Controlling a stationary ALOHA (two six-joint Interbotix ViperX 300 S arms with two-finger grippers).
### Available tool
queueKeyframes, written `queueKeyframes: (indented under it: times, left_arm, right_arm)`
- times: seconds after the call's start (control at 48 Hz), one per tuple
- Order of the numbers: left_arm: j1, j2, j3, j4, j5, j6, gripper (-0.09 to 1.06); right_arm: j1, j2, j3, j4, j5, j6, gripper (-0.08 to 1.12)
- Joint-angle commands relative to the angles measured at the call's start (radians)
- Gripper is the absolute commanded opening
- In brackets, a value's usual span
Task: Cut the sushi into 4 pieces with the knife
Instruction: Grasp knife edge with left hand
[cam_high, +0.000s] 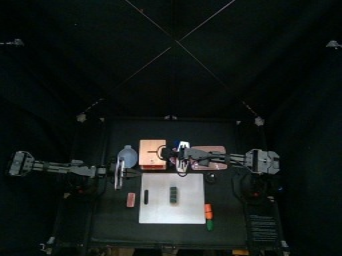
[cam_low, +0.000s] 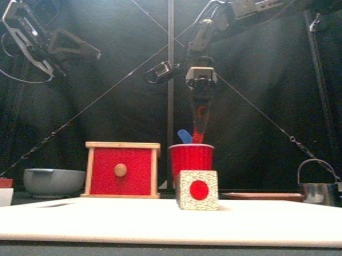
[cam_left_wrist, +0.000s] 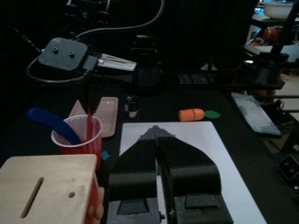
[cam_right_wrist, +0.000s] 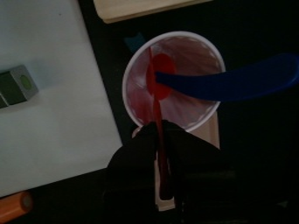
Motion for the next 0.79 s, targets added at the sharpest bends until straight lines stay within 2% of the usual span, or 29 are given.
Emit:
queueKeyframes:
  times: [0.021,0.146,0.312,0.417,0.5,0.583,0.625,0.792]
  left_arm:
    - [0.012,0.003,-0.011,0.002,-0.009,0.002,0.27]
    - [0.023,0.003,-0.011,0.002,-0.009,0.002,0.27]
    - [0.028,0.003,-0.012,0.003,-0.015,0.005,0.27]
    - [0.034,0.000,-0.012,0.003,-0.048,0.003,0.27]
    - [0.041,0.000,-0.009,0.003,-0.101,0.003,0.31]
    - [0.046,0.000,-0.009,0.000,-0.143,-0.002,0.41]
    - [0.046,0.000,-0.011,-0.002,-0.146,-0.006,0.47]
    - [0.043,0.009,-0.014,-0.002,-0.150,-0.006,0.86]
  right_arm:
    - [-0.005,-0.052,-0.083,0.032,0.048,-0.014,0.00]
    - [0.003,-0.110,-0.149,0.032,0.081,-0.002,0.02]
    - [0.064,-0.242,-0.147,0.021,0.063,0.011,0.02]
    - [0.130,-0.334,-0.095,-0.009,-0.017,0.061,0.02]
    - [0.189,-0.411,-0.006,-0.078,-0.118,0.121,0.02]
    - [0.238,-0.482,0.121,-0.166,-0.239,0.186,0.02]
    - [0.247,-0.506,0.172,-0.195,-0.285,0.215,0.02]
    - [0.259,-0.647,0.474,-0.311,-0.614,0.431,0.02]
